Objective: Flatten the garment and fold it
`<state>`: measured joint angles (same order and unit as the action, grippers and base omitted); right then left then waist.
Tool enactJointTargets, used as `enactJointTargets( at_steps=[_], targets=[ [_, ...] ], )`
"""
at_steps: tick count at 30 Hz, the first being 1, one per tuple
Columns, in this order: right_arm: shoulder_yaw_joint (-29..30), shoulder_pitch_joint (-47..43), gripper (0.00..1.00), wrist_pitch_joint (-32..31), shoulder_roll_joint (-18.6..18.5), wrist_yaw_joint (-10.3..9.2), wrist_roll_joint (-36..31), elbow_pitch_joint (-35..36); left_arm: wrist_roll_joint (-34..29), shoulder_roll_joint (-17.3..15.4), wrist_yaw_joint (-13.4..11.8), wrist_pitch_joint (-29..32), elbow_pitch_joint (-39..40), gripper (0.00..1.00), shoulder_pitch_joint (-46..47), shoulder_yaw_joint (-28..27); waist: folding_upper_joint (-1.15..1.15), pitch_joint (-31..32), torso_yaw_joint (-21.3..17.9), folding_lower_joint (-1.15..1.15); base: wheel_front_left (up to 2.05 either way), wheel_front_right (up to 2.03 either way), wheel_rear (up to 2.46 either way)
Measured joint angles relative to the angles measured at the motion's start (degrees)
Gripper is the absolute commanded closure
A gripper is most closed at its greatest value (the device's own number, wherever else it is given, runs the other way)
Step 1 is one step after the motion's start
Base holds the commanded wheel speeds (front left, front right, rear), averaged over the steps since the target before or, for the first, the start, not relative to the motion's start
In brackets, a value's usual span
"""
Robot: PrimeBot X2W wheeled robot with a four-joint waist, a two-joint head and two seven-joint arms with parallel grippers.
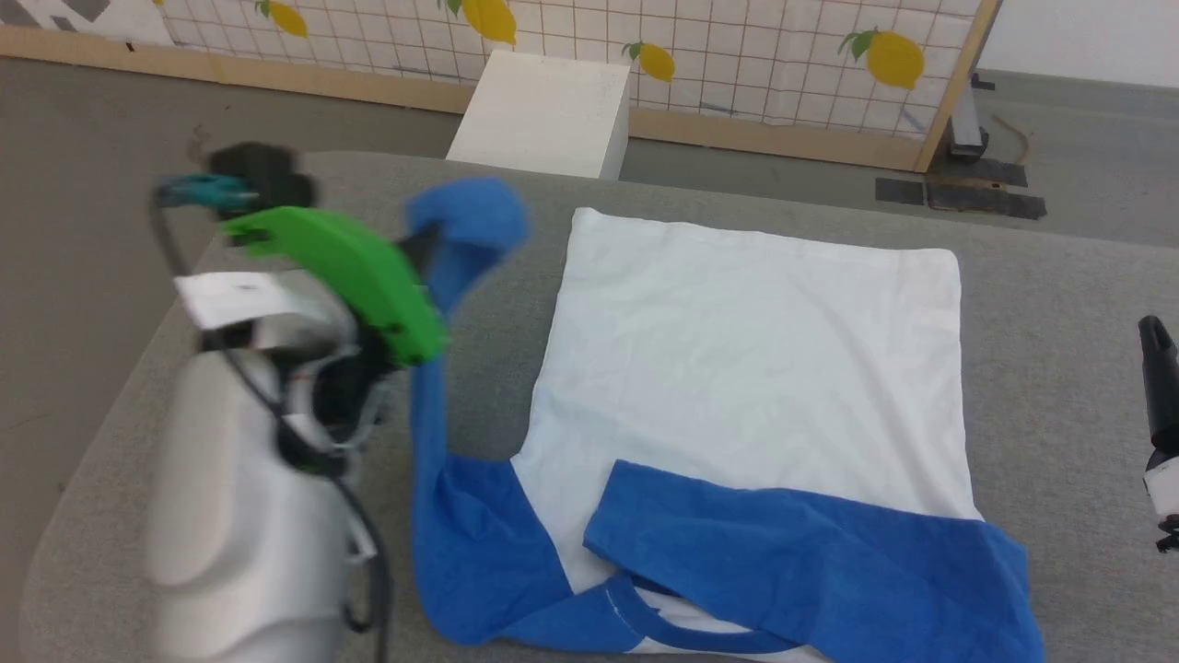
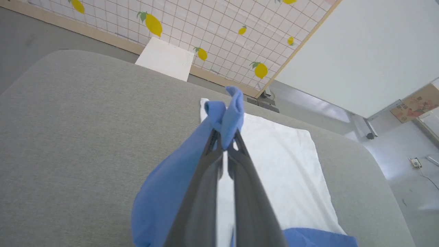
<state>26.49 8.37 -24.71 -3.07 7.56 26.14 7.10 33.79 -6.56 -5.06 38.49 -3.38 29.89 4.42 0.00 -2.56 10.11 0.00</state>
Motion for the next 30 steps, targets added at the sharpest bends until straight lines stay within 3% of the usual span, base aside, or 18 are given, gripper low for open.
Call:
enactJointTargets(
  at_steps=[3, 8, 19, 29, 30],
  targets=[
    [-0.22, -0.2, 0.0, -0.05, 0.04, 0.0, 0.01, -0.09, 1.13, 2.7, 1.04, -0.51, -0.91, 1.0, 0.53, 5.72, 0.0, 0.2, -0.9, 0.0, 0.0, 0.0, 0.0],
    [-1.21, -0.21, 0.0, -0.09, 0.08, 0.0, 0.02, -0.31, 5.16, 3.38, 2.47, -1.41, -4.48, 1.0, 0.76, 16.94, 0.0, 0.18, -3.09, 0.0, 0.0, 0.0, 0.0],
    [-0.54, -0.16, 0.0, -0.19, 0.13, -0.01, 0.15, -0.78, 15.61, 3.57, -0.6, -9.93, -13.73, 1.0, 2.57, 40.61, 0.0, -2.03, -9.64, 0.0, 0.0, 0.0, 0.0],
    [-0.52, 0.71, 0.0, 0.36, 0.14, 0.0, 0.58, -1.2, 22.93, 3.57, -0.81, -8.55, -20.7, 1.0, 3.11, 56.73, 0.0, -5.86, -12.73, 0.0, 0.0, 0.0, 0.0],
    [-0.56, 0.93, 0.0, 0.37, 0.13, -0.01, 0.58, -1.2, 23.66, 3.58, -0.81, -8.49, -20.9, 0.92, 3.13, 57.73, 0.0, -6.13, -12.84, 0.0, 0.0, 0.0, 0.0]
  ],
)
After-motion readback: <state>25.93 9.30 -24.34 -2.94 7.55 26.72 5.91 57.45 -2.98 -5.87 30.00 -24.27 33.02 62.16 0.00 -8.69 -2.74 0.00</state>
